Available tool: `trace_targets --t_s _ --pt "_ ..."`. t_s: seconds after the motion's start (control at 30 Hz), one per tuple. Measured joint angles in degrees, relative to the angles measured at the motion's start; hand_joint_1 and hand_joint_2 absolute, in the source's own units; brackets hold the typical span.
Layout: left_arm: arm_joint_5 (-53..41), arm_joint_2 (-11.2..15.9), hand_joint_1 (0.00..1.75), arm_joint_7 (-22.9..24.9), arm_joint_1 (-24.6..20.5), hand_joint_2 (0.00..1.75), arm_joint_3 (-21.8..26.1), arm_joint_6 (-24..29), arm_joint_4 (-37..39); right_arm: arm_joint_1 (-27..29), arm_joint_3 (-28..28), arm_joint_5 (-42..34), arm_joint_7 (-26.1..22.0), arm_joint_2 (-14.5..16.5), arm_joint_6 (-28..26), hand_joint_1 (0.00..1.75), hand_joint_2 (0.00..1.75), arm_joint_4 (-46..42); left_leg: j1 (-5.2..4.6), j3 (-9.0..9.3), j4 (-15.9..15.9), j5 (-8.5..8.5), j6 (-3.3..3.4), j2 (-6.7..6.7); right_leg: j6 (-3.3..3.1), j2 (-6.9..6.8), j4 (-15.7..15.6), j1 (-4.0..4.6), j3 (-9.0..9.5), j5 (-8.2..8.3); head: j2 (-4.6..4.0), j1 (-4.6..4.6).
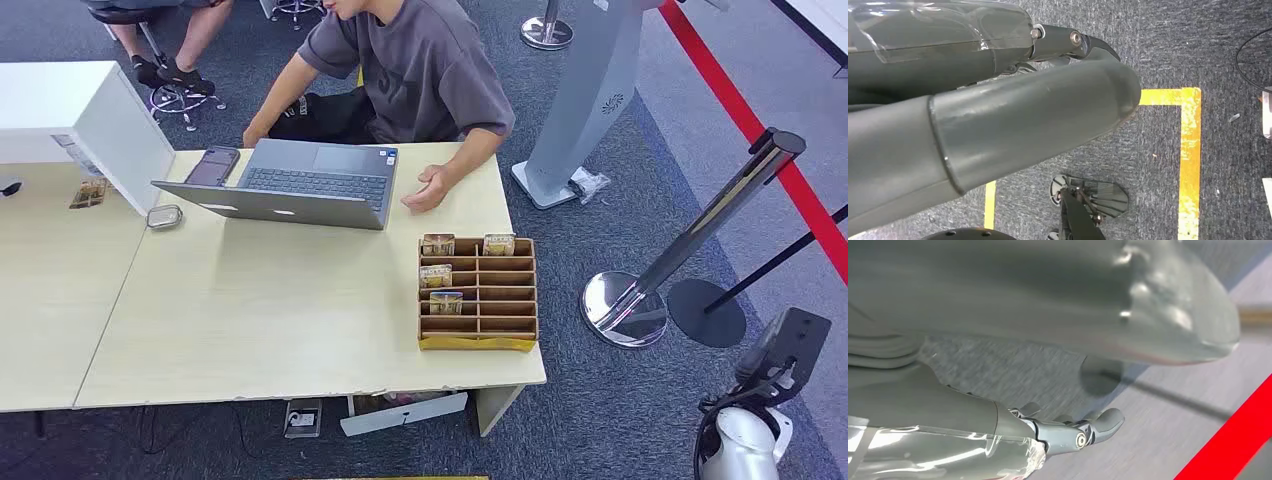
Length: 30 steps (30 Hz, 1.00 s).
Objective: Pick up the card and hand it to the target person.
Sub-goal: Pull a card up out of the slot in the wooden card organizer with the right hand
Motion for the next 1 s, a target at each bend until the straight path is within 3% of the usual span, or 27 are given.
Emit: trace_targets --t_s 0.2,0.33,1.0 --pt "-0.32 -0.11 0.0 0.01 -0.02 0.0 -0.42 -0.06 0.01 -0.79 1.4 1.37 -0.26 0.73 -0.13 0.0 0.0 0.4 0.0 -0.04 0.02 -0.02 0.0 0.1 -0.01 0.11 0.04 -0.01 -0.09 0.02 0.0 0.0" --pt "-0.74 -0.16 0.0 0.57 -0.06 0.0 -1.03 -0.28 0.01 -1.53 3.11 6.36 0.03 1.29 -1.18 0.0 1.75 1.5 0.01 -0.03 0.0 0.0 -0.02 0.07 -0.02 0.08 0.03 0.02 -0.08 0.04 0.0 0.0" --pt "-1.74 -0.69 0.0 0.87 -0.08 0.0 -2.5 0.31 -0.26 -4.05 6.85 13.18 -1.22 4.76 -2.72 0.0 1.75 2.51 0.03 -0.04 -0.02 0.08 0.05 -0.22 -0.01 -0.2 -0.05 0.03 0.02 0.02 0.0 0.0"
